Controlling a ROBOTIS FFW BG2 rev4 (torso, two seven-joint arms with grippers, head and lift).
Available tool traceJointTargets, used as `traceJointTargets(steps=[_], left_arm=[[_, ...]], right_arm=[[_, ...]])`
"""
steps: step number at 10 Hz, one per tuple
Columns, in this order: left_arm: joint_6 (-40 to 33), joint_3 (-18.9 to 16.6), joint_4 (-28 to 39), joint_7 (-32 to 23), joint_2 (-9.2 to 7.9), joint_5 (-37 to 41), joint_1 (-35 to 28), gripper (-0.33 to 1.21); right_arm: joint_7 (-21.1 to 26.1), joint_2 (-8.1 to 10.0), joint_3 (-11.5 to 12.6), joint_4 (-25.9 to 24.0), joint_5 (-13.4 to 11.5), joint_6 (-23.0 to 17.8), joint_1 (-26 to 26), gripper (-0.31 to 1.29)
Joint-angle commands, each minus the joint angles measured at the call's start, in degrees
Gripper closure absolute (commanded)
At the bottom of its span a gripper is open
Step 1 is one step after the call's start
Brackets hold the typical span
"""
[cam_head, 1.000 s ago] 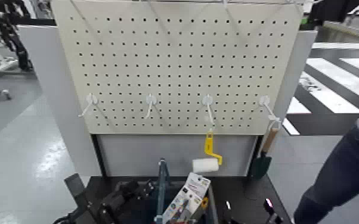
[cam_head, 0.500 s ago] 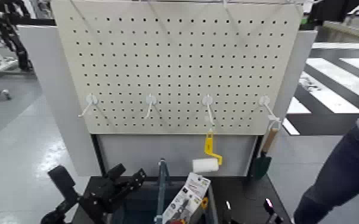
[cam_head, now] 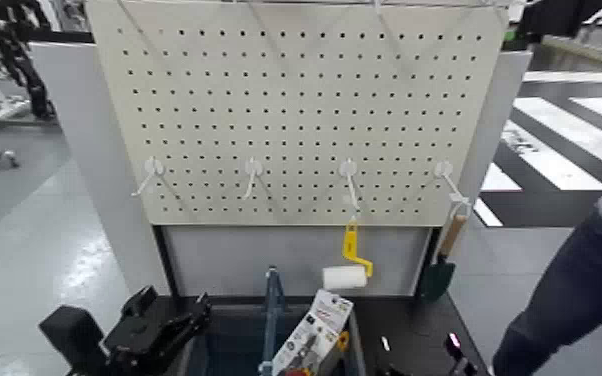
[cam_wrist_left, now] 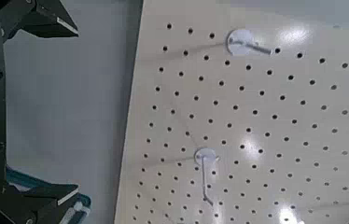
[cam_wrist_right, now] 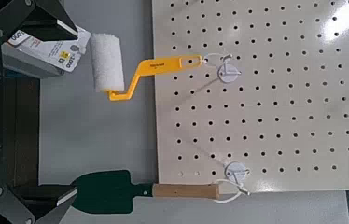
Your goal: Put the red screwdriver into the crate.
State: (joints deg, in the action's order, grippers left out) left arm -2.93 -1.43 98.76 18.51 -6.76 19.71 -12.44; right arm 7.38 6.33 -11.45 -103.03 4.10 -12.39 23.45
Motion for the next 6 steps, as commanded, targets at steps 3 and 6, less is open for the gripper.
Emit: traceJointTargets(steps=[3,6], left_arm=[[-2.25,1.87,4.43,-11.13,2.28,-8.64,-7.51,0.12],[-4.98,6.09,5.39,-22.47,0.52,-11.1,-11.02,0.12]], right_arm=[[-0.09,0.0,0.29,-0.07,0.04,0.08,0.19,0.14],[-0.44,-0.09,0.29,0.02,-0.05,0.78,0.28,0.14]])
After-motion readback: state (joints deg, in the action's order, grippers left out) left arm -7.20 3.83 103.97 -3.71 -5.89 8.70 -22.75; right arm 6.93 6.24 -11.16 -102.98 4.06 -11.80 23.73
